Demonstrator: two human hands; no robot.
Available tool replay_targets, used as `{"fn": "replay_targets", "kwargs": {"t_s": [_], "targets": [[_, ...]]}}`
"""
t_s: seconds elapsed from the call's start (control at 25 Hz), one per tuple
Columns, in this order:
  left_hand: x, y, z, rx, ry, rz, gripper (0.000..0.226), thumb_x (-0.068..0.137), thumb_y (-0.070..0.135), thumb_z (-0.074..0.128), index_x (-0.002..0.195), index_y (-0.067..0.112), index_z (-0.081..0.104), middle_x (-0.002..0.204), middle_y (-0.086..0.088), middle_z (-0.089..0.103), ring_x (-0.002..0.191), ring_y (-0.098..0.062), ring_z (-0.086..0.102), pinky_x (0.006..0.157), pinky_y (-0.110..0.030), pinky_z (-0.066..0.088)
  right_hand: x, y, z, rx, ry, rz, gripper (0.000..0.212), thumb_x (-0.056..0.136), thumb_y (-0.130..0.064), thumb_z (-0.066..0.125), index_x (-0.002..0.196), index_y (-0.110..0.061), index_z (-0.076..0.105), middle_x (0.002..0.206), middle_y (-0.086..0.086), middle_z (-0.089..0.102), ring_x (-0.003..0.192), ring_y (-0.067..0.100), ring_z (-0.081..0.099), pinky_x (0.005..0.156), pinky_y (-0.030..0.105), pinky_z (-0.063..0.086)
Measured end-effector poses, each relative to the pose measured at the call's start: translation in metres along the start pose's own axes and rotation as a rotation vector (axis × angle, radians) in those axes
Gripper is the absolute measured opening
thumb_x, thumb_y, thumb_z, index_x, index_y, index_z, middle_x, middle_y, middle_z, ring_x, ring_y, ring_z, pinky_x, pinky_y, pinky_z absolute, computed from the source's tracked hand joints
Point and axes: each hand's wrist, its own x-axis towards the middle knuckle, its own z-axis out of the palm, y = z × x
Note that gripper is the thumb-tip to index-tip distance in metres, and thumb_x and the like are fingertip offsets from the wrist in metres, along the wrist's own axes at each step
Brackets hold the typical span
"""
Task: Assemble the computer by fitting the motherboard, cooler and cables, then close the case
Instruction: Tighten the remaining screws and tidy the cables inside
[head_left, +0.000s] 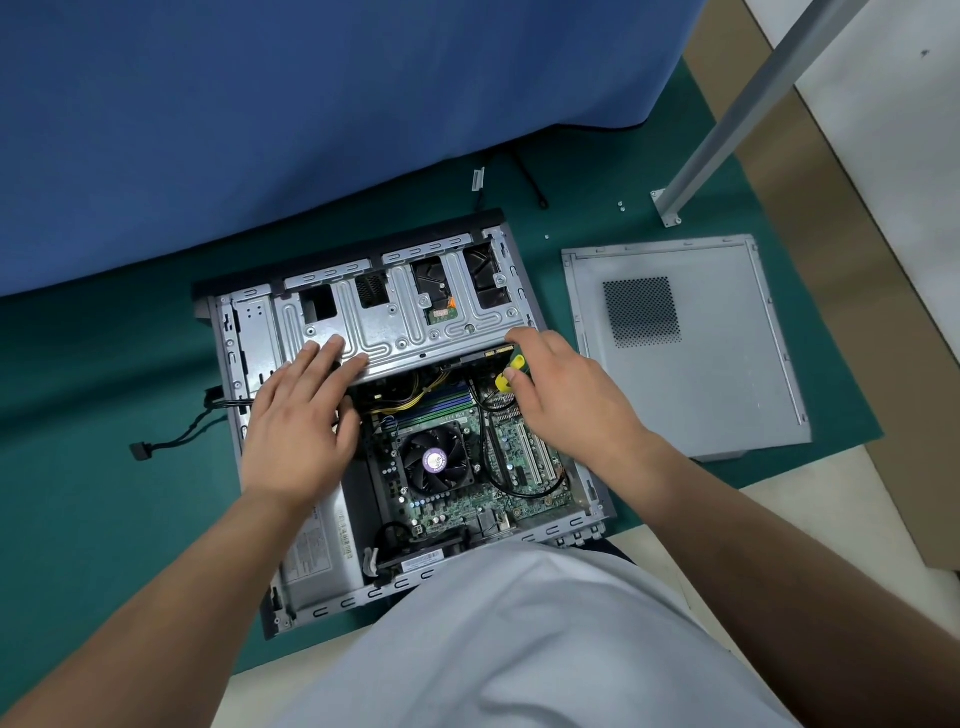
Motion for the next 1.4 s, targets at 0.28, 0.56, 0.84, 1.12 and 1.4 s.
{"fn": "replay_targets", "kwargs": {"t_s": [0.28,0.56,0.84,1.12,1.4], "targets": [[0.004,0.023,-0.008,-0.345,0.060,-0.110,0.034,0.103,0.041,0.049,0.134,0.032,0.060,0.147,0.011,0.052,0.145,-0.015,0.034,0.119,-0.050,0.028,-0.005,0.009,-0.026,0.226,0.162,0.151,0.022,0.101,-0.037,0.054,0.121,-0.029,0.054,0.096,-0.005,0.067,0.067,0.008,0.062,0.066,0.034,0.055],[0.013,0.140,-0.019,-1.322,-0.514,-0.497,0.026,0.103,0.052,0.052,0.116,0.034,0.065,0.104,0.008,0.077,0.089,-0.012,0.071,0.073,-0.026,0.056,-0.020,0.028,-0.038,1.004,0.274,0.548,0.014,0.091,-0.017,0.070,0.102,-0.024,0.063,0.084,0.000,0.075,0.074,0.020,0.075,0.065,0.029,0.057],[0.047,0.165,-0.014,-1.593,-0.280,-0.745,0.016,0.104,0.014,0.058,0.102,0.002,0.069,0.079,-0.007,0.067,0.066,-0.014,0.061,0.062,-0.025,0.054,-0.035,0.012,-0.011,0.824,-0.207,0.420,0.023,0.093,-0.018,0.068,0.110,-0.028,0.055,0.087,0.000,0.077,0.069,0.016,0.074,0.061,0.027,0.056],[0.046,0.160,-0.008,-1.234,-0.323,-0.526,0.015,0.102,0.028,0.062,0.094,0.023,0.074,0.082,0.006,0.076,0.071,-0.010,0.070,0.072,-0.029,0.055,-0.024,0.008,-0.001,0.615,-0.172,0.390,0.011,0.102,-0.041,0.053,0.104,-0.030,0.056,0.068,-0.003,0.070,0.050,0.010,0.065,0.048,0.024,0.047],[0.025,0.148,0.031,-0.343,-0.524,-0.215,0.033,0.101,0.026,0.056,0.130,0.011,0.060,0.122,-0.012,0.069,0.118,-0.031,0.057,0.093,-0.035,0.049,-0.006,0.020,-0.007,0.549,-0.163,0.419,0.009,0.098,-0.034,0.049,0.096,-0.026,0.052,0.070,0.007,0.071,0.047,0.014,0.067,0.046,0.033,0.054]]}}
